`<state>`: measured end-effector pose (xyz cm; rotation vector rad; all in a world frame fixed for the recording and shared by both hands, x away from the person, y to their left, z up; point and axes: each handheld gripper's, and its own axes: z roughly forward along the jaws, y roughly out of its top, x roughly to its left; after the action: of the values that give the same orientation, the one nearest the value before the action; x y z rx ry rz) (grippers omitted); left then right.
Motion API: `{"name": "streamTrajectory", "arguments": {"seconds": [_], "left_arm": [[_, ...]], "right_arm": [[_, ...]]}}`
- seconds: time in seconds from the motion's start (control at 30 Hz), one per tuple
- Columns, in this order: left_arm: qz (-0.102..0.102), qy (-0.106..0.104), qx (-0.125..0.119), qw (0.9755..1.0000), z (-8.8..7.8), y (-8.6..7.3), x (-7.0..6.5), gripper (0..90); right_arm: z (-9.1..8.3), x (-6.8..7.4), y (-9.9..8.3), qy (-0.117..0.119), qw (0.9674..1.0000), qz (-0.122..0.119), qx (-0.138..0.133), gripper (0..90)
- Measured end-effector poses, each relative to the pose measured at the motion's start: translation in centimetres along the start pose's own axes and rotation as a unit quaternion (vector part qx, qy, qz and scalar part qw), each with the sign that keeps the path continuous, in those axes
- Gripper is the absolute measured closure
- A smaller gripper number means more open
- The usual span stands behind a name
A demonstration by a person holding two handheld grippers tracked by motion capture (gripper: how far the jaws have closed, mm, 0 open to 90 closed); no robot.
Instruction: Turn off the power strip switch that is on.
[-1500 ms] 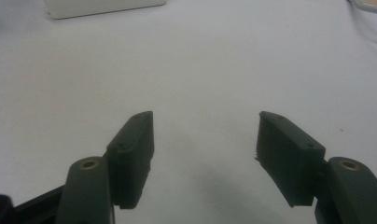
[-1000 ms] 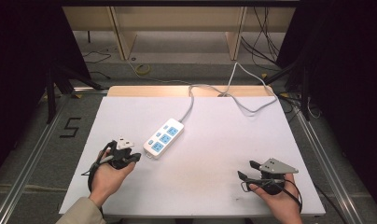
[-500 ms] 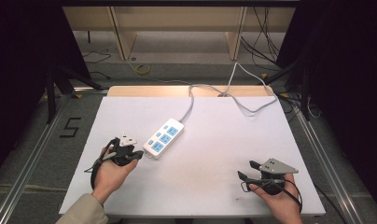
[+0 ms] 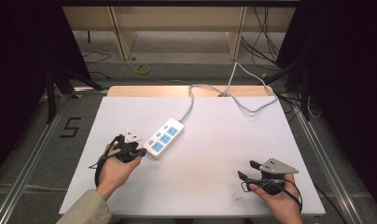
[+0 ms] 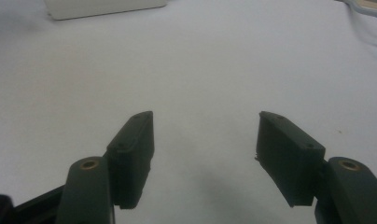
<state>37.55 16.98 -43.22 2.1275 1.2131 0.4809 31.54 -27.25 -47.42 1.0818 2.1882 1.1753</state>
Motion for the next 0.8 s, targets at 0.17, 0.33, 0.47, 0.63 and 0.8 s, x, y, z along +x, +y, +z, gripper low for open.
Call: {"name": "streamTrajectory", "arguments": {"seconds": [0.17,0.33,0.47,0.63,0.8], "left_arm": [[0.003,-0.003,0.003,1.0,0.2,0.4,-0.1,89.5],[0.004,-0.003,0.003,1.0,0.4,0.8,-0.1,89.5],[0.005,-0.003,0.004,1.0,0.6,1.1,-0.2,89.5],[0.004,-0.005,0.006,1.0,0.8,1.4,-0.2,89.5],[0.006,-0.004,0.007,0.9999,1.0,1.7,-0.1,89.5]], "right_arm": [[0.0,0.0,0.0,0.001,1.0,0.0,0.0,37.9],[0.0,0.0,0.0,0.002,1.0,0.0,-0.001,38.0],[0.0,0.0,0.0,0.002,1.0,-0.001,0.002,37.9],[0.0,0.0,0.0,0.003,1.0,-0.001,0.0,37.9],[0.0,0.0,0.0,0.002,1.0,-0.001,0.001,37.9]]}}
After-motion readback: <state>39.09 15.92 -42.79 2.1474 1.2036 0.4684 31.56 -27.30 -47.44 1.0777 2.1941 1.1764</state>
